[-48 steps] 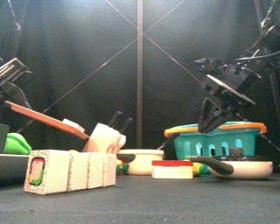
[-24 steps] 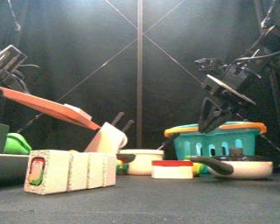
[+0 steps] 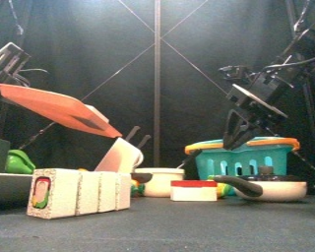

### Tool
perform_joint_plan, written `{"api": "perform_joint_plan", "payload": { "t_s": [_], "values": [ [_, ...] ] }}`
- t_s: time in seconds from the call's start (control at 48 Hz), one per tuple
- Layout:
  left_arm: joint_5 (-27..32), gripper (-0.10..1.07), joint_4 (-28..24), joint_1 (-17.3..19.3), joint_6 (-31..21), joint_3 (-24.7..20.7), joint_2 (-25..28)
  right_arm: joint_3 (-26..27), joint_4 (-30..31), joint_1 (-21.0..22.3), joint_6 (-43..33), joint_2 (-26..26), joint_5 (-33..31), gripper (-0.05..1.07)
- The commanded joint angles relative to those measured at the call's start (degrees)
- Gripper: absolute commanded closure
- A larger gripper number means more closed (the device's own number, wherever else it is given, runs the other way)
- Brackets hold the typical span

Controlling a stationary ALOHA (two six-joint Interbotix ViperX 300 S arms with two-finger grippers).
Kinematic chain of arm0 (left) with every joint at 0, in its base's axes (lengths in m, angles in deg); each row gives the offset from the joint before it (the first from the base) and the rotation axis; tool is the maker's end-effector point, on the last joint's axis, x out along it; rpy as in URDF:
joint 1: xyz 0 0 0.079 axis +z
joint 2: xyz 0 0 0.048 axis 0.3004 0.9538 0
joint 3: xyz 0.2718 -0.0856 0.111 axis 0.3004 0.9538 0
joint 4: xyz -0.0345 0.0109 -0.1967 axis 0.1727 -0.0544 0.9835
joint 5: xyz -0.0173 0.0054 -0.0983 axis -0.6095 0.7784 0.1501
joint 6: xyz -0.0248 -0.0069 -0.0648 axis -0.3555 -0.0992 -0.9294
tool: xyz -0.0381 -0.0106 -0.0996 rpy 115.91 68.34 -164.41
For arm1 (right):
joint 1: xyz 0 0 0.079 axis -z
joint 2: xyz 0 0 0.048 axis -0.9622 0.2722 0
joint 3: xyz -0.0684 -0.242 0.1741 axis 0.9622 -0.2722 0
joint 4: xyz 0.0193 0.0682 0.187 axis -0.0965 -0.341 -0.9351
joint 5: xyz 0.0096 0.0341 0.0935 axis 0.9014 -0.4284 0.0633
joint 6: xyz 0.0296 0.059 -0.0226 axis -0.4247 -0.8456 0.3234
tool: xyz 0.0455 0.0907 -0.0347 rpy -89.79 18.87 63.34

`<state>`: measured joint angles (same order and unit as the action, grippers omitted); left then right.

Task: Place pink plate in middle

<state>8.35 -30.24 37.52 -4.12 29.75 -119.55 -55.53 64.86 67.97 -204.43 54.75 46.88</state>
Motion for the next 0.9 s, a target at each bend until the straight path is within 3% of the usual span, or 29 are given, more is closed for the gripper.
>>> {"api": "perform_joint_plan", "payload": {
  "t_s": [0.0,0.25,0.542,0.875],
  "values": [
    [-4.7,0.69,0.3,-3.5,0.0,-1.4,2.8,1.0,0.2,0.3,0.2,-0.6,-0.2,0.4],
    [-14.6,0.69,0.3,-11.6,-0.3,-2.8,10.2,1.0,0.2,0.7,0.4,-0.7,-0.2,0.4],
    [-22.1,0.69,0.7,-17.5,-0.2,-5.6,19.6,0.7,0.2,0.9,0.7,-1.8,-0.2,0.4],
    [-28.3,0.69,-0.6,-21.0,0.1,-12.6,31.5,-0.5,0.2,2.2,1.3,-5.5,-0.3,0.4]
  ]
}}
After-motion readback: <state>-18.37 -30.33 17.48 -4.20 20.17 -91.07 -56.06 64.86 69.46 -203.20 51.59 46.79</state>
